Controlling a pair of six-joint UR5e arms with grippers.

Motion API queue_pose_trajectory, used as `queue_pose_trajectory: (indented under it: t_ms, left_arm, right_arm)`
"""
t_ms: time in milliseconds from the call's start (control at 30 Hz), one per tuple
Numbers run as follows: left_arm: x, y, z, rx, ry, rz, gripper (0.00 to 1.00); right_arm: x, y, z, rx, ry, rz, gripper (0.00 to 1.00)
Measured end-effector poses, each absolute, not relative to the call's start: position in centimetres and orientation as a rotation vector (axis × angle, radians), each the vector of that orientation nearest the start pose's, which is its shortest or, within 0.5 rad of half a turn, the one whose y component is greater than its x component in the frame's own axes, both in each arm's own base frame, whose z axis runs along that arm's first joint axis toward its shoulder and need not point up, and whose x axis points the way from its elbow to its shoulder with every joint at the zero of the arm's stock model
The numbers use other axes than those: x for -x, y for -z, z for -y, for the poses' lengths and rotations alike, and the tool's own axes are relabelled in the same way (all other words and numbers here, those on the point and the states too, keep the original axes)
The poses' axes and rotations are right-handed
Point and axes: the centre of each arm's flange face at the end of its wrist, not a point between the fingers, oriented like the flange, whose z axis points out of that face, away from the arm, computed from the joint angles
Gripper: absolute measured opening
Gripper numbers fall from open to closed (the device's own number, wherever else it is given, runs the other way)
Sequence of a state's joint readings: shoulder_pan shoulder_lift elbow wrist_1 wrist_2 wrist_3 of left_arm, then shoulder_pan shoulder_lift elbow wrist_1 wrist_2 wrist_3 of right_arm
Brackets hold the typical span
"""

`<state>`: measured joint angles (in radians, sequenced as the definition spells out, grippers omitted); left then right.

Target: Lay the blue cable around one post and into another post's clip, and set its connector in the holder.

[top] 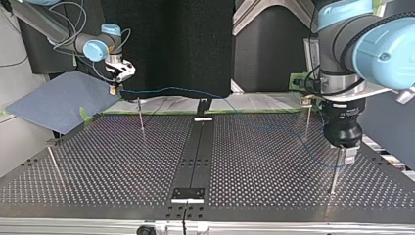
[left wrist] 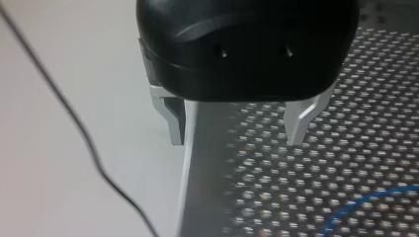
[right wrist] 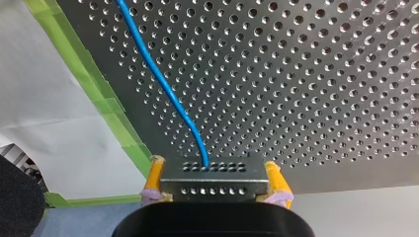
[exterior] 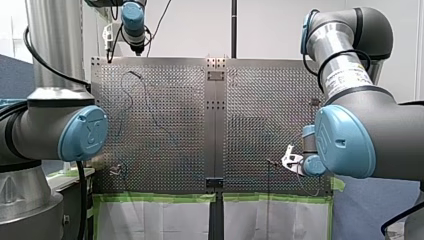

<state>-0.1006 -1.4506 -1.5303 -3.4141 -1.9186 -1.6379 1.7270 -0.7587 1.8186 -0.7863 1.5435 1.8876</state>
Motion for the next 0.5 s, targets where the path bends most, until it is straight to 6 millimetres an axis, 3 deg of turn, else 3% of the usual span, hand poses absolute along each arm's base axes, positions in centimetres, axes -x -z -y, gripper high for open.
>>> queue_pose_trajectory:
  t_ms: [500]
  left_arm:
    - [-39.3,-51.8,13.7,0.236,-0.248,-1.813,1.00]
  right_arm:
    - [-22.3,1.0,54.1,-1.384,-1.380,1.593,0.00]
